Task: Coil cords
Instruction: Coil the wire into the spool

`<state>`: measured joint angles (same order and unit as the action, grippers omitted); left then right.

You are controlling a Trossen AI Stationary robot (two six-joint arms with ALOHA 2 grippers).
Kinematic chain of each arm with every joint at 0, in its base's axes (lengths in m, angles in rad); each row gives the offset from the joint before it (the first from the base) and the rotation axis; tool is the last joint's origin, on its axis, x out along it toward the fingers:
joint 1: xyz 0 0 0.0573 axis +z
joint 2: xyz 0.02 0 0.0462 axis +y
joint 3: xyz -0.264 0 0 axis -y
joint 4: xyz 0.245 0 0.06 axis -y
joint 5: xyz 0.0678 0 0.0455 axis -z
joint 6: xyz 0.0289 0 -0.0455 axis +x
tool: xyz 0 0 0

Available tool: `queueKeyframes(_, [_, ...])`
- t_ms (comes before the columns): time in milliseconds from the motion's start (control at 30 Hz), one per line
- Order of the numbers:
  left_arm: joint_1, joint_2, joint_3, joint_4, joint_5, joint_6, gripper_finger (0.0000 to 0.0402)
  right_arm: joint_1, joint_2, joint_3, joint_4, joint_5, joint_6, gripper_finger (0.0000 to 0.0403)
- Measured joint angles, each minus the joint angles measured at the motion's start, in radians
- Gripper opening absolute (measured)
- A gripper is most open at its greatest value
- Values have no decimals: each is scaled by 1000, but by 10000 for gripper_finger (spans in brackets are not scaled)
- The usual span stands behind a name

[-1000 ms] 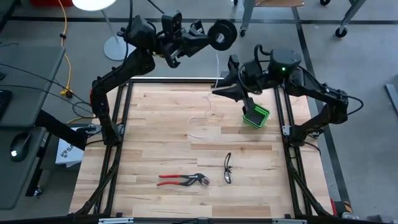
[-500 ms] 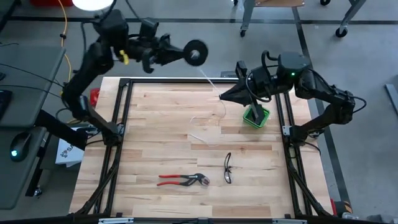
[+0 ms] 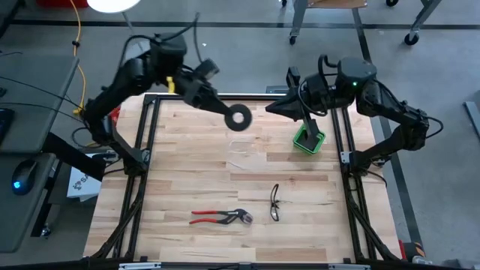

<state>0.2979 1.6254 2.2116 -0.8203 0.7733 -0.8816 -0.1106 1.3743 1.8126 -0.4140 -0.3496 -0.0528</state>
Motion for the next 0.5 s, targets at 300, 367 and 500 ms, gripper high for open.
queueKeyframes(300, [31, 11, -1, 200, 29, -83, 0, 0, -21, 0, -36, 2, 23, 0])
queueKeyframes(367, [40, -3, 1, 202, 18, -83, 0, -1, -22, 1, -60, 3, 30, 7])
queueKeyframes(500, [43, -12, 0, 225, 3, -82, 0, 9, 11, -10, -92, 6, 29, 56])
